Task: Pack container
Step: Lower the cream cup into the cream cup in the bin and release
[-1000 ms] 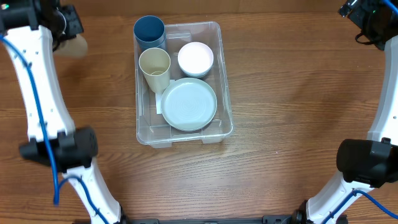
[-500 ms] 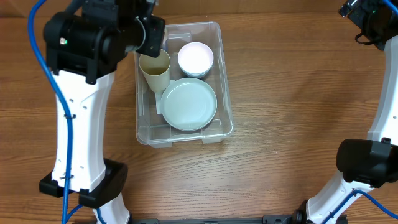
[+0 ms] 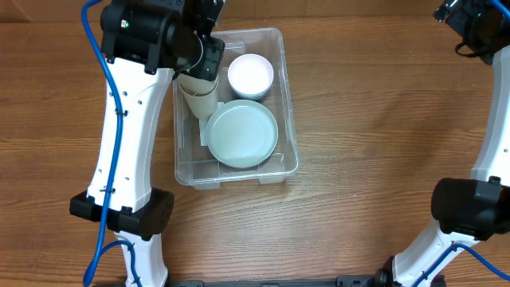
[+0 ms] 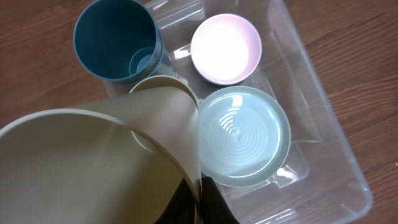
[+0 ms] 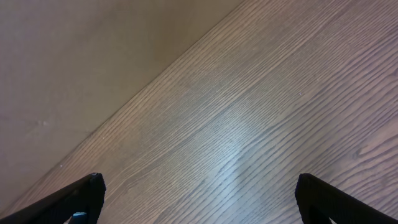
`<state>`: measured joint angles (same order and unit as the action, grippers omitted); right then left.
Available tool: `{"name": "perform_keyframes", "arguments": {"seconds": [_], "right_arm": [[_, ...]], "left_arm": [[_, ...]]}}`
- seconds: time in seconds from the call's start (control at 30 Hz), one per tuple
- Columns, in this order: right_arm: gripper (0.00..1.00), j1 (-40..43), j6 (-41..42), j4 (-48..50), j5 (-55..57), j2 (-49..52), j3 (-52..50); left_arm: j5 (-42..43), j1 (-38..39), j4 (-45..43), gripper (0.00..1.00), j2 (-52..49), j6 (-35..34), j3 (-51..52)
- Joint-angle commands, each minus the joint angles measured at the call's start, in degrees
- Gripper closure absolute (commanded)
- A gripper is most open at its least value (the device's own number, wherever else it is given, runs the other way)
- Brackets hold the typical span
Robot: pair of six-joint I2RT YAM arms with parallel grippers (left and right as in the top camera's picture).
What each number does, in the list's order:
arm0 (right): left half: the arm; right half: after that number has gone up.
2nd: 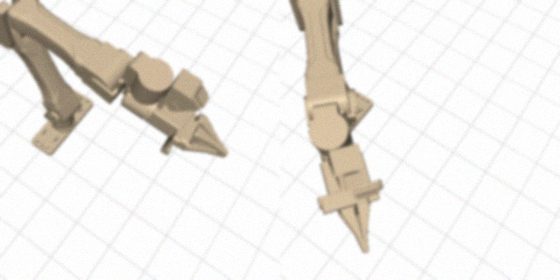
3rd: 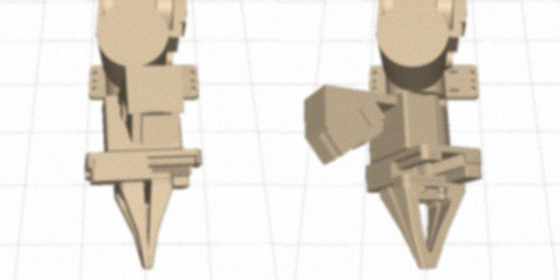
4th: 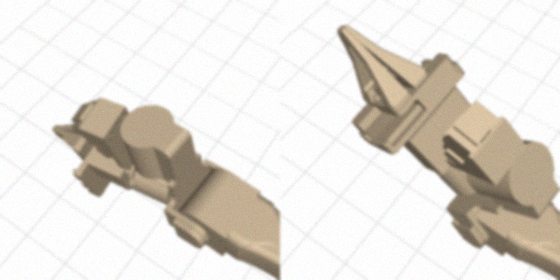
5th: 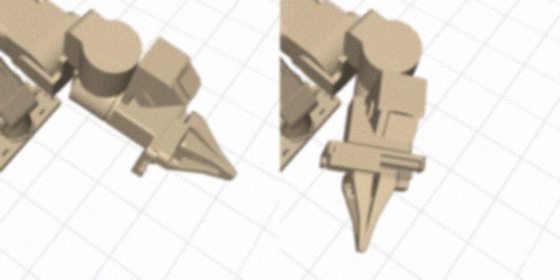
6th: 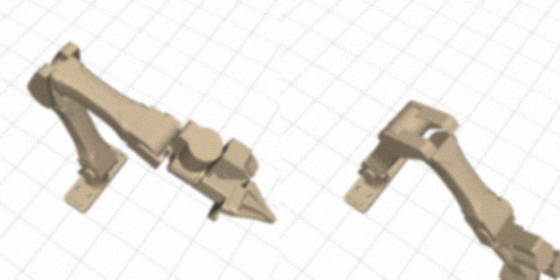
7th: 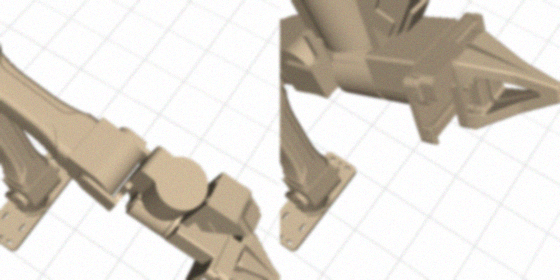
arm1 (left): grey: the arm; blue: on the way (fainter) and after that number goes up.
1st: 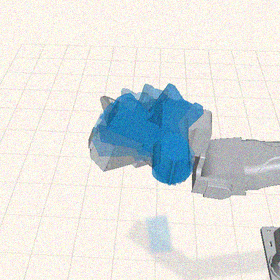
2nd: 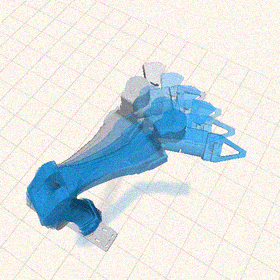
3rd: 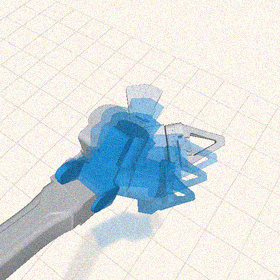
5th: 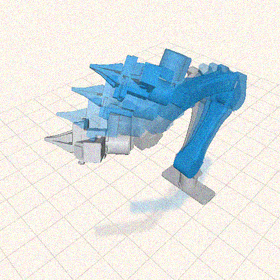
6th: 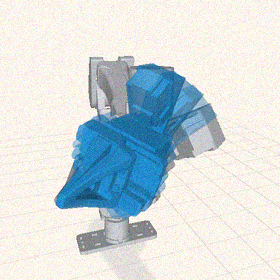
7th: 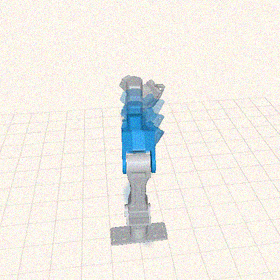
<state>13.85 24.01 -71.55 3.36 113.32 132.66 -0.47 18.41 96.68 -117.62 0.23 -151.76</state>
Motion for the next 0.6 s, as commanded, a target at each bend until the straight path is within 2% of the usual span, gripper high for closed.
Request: {"name": "perform_keyframes", "arguments": {"seconds": [0.0, 0.07, 0.13, 0.17, 0.23, 0.4, 0.43, 0.47, 0.57], "right_arm": [[0.00, 0.0, 0.2, 0.3, 0.4, 0.1, 0.4], [0.00, 0.0, 0.2, 0.3, 0.4, 0.1, 0.4], [0.00, 0.0, 0.2, 0.3, 0.4, 0.1, 0.4], [0.00, 0.0, 0.2, 0.3, 0.4, 0.1, 0.4], [0.00, 0.0, 0.2, 0.3, 0.4, 0.1, 0.4], [0.00, 0.0, 0.2, 0.3, 0.4, 0.1, 0.4], [0.00, 0.0, 0.2, 0.3, 0.4, 0.1, 0.4], [0.00, 0.0, 0.2, 0.3, 0.4, 0.1, 0.4], [0.00, 0.0, 0.2, 0.3, 0.4, 0.1, 0.4]], "left_arm": [[-3.6, 0.3, -0.4, 0.96, -0.2, 0.9, 2.9], [-4.8, 0.2, -2.5, 0.95, -0.2, 0.9, 4.2], [-6.4, 0.2, -5.5, 0.56, -0.2, 0.9, 4.4], [-6.7, 0.2, -6.7, 0.42, -0.2, 0.9, 4.4], [-7.5, 0.2, -9.1, 0.26, -0.2, 0.9, 4.4], [-7.8, 0.3, -11.5, 0.20, -0.1, 0.9, 3.6], [-7.8, 0.3, -11.3, 0.14, 0.2, 0.8, 3.5], [-7.9, 0.3, -11.1, 0.03, 1.1, 0.6, 3.4], [-7.4, 0.4, -10.4, 0.00, 4.3, -4.3, 3.4]]}}
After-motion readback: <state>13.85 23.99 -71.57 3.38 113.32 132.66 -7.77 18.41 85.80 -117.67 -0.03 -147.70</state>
